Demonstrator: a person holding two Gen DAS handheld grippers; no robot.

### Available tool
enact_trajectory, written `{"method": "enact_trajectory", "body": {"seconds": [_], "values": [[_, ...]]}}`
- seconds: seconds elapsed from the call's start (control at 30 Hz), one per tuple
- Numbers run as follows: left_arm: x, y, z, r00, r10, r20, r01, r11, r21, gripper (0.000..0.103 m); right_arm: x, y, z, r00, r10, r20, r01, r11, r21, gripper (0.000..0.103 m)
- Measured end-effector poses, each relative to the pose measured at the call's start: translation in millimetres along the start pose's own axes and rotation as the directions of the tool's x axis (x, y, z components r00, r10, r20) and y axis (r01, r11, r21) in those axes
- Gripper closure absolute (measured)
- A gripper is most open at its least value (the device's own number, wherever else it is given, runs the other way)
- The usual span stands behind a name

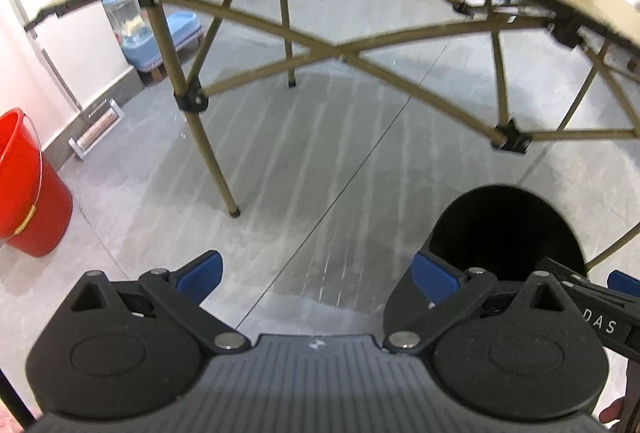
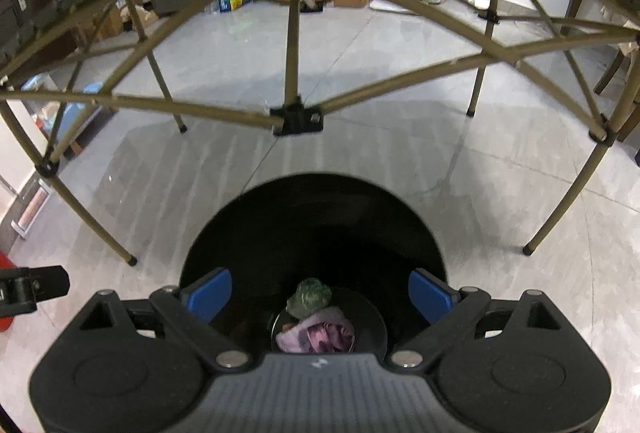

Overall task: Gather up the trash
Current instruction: 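Raise both open tools back toward the remaining items on the table, then grasp the purple drawstring bag with the right tool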

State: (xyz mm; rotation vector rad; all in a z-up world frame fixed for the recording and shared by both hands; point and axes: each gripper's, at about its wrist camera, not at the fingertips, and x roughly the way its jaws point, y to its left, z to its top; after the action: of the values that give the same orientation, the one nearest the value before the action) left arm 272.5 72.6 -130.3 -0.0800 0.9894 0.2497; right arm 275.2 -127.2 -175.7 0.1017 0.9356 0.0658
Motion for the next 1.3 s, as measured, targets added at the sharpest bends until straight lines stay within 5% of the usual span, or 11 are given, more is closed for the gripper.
{"method": "enact_trajectory", "body": {"seconds": [0.47,0.97,1.3], "values": [[-72,-6,23,0.98,-0.071,0.187,0.078,0.996,-0.032,0.0,-72,-10,21,0.981,0.035,0.191,-0.024,0.998,-0.06,0.007],[-110,2,61,0.948,-0.063,0.313,0.083,0.995,-0.051,0.0,-127,-21,66,0.888,0.078,0.453,-0.037,0.994,-0.099,0.007],[-98,0,95,0.942,-0.063,0.329,0.088,0.994,-0.063,0.0,-114,-16,114,0.861,0.071,0.504,-0.019,0.994,-0.107,0.007]]}}
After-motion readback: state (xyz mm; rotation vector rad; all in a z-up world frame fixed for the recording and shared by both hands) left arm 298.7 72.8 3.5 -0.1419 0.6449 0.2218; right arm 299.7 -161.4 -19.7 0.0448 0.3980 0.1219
